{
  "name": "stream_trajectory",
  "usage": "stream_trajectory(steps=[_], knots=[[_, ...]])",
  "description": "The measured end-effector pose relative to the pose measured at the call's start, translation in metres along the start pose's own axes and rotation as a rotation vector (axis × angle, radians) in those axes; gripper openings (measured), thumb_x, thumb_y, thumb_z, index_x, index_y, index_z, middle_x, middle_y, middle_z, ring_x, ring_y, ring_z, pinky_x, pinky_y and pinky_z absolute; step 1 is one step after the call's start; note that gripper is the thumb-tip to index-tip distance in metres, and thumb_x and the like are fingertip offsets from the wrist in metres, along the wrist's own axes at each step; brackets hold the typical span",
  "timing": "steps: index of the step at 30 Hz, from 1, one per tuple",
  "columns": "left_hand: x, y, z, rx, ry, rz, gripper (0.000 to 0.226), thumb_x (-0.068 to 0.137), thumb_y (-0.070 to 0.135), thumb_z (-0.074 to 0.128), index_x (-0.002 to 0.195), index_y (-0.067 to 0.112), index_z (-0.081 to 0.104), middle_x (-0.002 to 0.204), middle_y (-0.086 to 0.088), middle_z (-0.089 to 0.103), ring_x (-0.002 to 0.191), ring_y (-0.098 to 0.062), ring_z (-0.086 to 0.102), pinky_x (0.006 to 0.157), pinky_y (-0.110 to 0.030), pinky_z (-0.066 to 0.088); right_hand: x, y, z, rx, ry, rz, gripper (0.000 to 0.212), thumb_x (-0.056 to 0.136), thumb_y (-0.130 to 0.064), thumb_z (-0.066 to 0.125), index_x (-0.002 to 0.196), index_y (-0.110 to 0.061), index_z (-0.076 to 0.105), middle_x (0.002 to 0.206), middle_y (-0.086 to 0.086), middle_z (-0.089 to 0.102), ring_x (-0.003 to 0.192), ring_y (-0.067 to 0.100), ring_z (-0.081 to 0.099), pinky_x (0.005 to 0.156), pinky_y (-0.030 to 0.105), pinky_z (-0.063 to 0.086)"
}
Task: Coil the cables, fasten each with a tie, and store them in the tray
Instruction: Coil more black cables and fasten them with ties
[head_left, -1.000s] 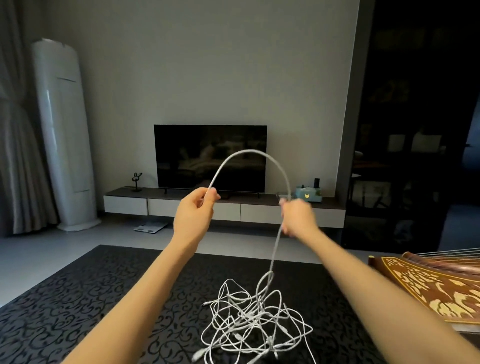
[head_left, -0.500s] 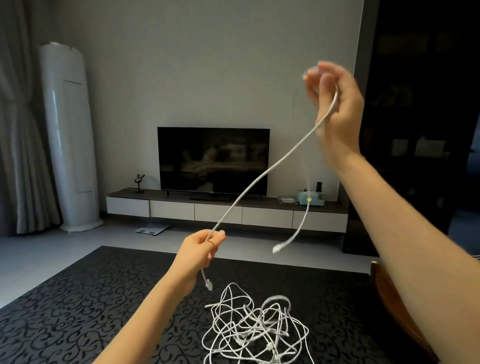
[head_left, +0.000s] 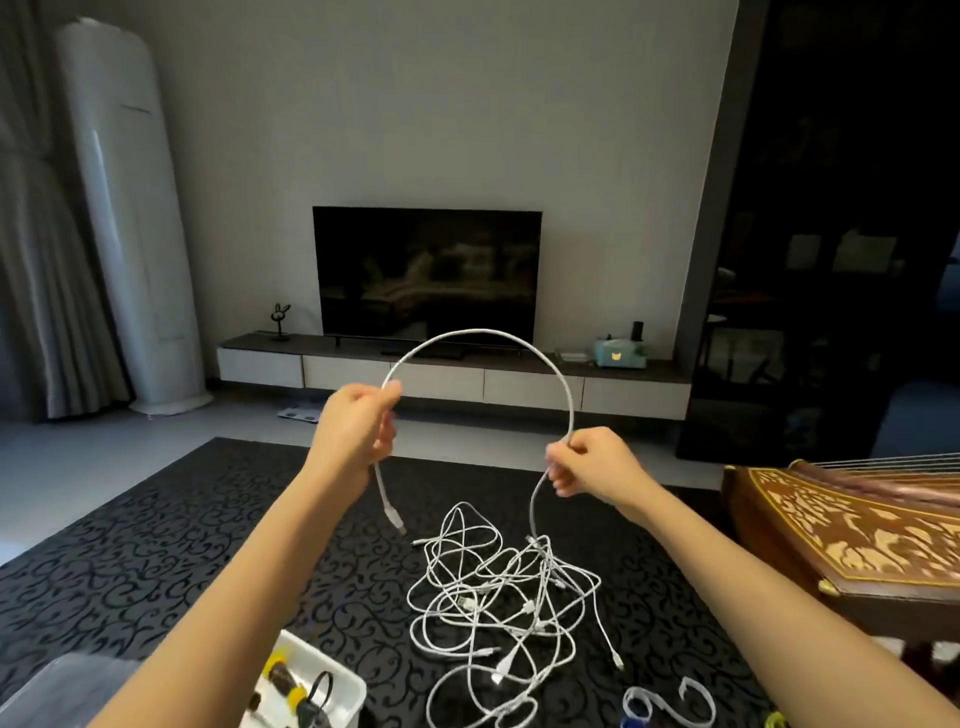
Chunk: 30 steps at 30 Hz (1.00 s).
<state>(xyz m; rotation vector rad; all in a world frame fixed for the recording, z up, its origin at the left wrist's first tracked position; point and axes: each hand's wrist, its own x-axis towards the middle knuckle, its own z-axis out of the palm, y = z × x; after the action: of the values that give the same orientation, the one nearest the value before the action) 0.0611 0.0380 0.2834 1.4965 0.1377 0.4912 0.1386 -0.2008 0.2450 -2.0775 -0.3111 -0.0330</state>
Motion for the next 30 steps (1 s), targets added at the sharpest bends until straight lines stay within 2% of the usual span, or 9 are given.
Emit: stream_trajectory(steps=[2,4,7,10,13,15,17,23,30], knots=[[-0.005,0.010,-0.005,0.104,0.030,0.137,0.030,0.099,0.019,0.047,0.070,0.008,0.048,0.054,0.002,0.037,0.043,-0.009,0.032,0.040,-0.017,0.026,-0.011,0.007,0.009,-0.094,-0.206,0.119,0.007,0.091,-0.011,0.059,0.090,-0.005,0.064,0.077,0.011,0.066,0.061,0.014,0.059,0.060,0.025,0.053],[-0.012,0.016,-0.005,0.287,0.010,0.232,0.035,0.099,0.020,0.045,0.067,0.009,0.055,0.052,0.001,0.041,0.045,-0.010,0.035,0.045,-0.021,0.027,-0.019,0.005,0.009,-0.193,-0.312,0.206,0.028,0.088,-0.013,0.065,0.114,-0.006,0.060,0.098,0.015,0.068,0.070,0.015,0.059,0.062,0.025,0.050],[-0.027,0.020,-0.003,0.599,-0.139,0.272,0.033,0.097,0.026,0.049,0.073,0.008,0.064,0.052,0.001,0.044,0.048,-0.012,0.037,0.048,-0.026,0.028,-0.034,-0.006,0.003,-0.073,-0.141,0.190,0.070,0.081,-0.020,0.074,0.141,-0.008,0.039,0.126,0.014,0.059,0.101,0.020,0.060,0.085,0.039,0.052],[-0.042,0.022,-0.001,0.504,-0.386,0.170,0.030,0.096,0.029,0.052,0.081,0.010,0.069,0.050,0.004,0.044,0.047,-0.010,0.034,0.045,-0.020,0.026,-0.060,-0.020,0.009,-0.036,-0.017,-0.117,0.076,0.085,-0.036,0.068,0.148,-0.031,0.026,0.141,-0.005,0.043,0.127,0.010,0.042,0.100,0.032,0.039],[-0.058,0.023,0.000,0.328,-0.632,0.063,0.028,0.091,0.036,0.055,0.088,0.014,0.072,0.055,0.003,0.043,0.047,-0.007,0.036,0.044,-0.016,0.026,-0.086,-0.029,0.029,0.021,-0.100,-0.339,0.046,0.094,-0.035,0.054,0.138,-0.034,0.042,0.126,-0.016,0.053,0.115,-0.003,0.048,0.094,0.022,0.037],[-0.067,0.019,0.002,0.189,-0.681,0.059,0.033,0.083,0.045,0.059,0.089,0.016,0.074,0.060,0.002,0.045,0.051,-0.007,0.041,0.045,-0.015,0.031,-0.098,-0.032,0.042,0.120,-0.053,-0.386,0.021,0.099,-0.023,0.047,0.114,-0.021,0.061,0.087,-0.007,0.066,0.077,-0.001,0.060,0.074,0.017,0.045],[-0.075,0.008,0.006,-0.011,-0.606,0.049,0.033,0.080,0.046,0.067,0.081,0.013,0.072,0.067,0.000,0.050,0.061,-0.009,0.047,0.053,-0.016,0.042,-0.108,-0.033,0.053,0.214,-0.026,-0.363,0.024,0.100,-0.017,0.042,0.095,-0.013,0.065,0.057,-0.006,0.052,0.047,0.000,0.046,0.051,0.014,0.038],[-0.092,-0.036,0.016,-0.433,-0.622,-0.108,0.029,0.080,0.012,0.058,0.108,0.005,0.063,0.117,-0.016,0.062,0.102,-0.025,0.059,0.090,-0.034,0.049,-0.123,-0.034,0.069,0.444,-0.124,-0.203,0.042,0.103,-0.022,0.036,0.076,0.003,0.056,0.046,-0.004,0.038,0.040,0.006,0.030,0.044,0.023,0.025],[-0.102,-0.050,0.012,-0.441,-0.684,-0.176,0.048,0.092,0.042,0.045,0.136,0.023,0.046,0.133,-0.012,0.058,0.124,-0.020,0.054,0.088,-0.026,0.052,-0.132,-0.026,0.065,0.333,-0.231,-0.094,0.046,0.103,-0.026,0.036,0.083,0.009,0.057,0.040,-0.002,0.039,0.034,0.008,0.027,0.037,0.019,0.023]])
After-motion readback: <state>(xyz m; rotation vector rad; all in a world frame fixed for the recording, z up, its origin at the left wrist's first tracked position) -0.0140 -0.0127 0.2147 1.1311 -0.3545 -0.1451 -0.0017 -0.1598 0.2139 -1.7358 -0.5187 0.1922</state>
